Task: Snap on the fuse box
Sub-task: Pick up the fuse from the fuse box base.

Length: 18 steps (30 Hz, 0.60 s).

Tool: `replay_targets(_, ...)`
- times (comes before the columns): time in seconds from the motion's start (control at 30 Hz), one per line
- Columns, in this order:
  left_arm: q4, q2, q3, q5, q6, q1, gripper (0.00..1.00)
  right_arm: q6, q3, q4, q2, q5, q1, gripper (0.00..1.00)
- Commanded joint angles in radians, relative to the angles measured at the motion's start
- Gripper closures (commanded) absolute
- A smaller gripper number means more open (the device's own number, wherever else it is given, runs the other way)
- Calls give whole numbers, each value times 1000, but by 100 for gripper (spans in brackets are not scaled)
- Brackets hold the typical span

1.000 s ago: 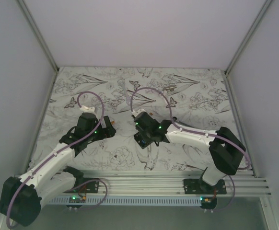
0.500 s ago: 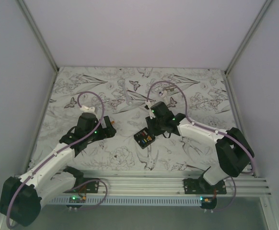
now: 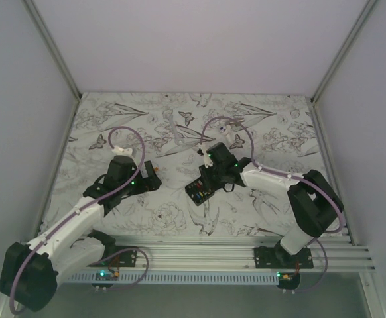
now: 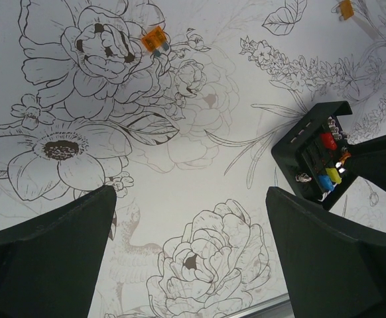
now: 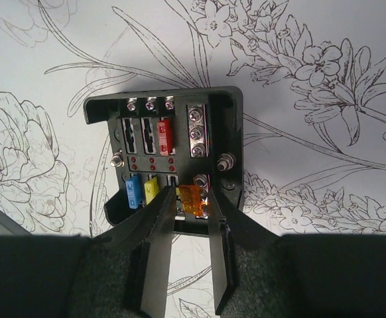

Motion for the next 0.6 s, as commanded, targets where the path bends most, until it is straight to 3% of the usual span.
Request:
replay_targets(0.0, -14, 6, 6, 13, 1, 6, 0, 5, -2, 29, 4, -24, -8, 69)
replay_targets(0.57, -12, 5, 6, 15, -1, 6, 0, 13, -2, 27, -28, -77, -7, 80)
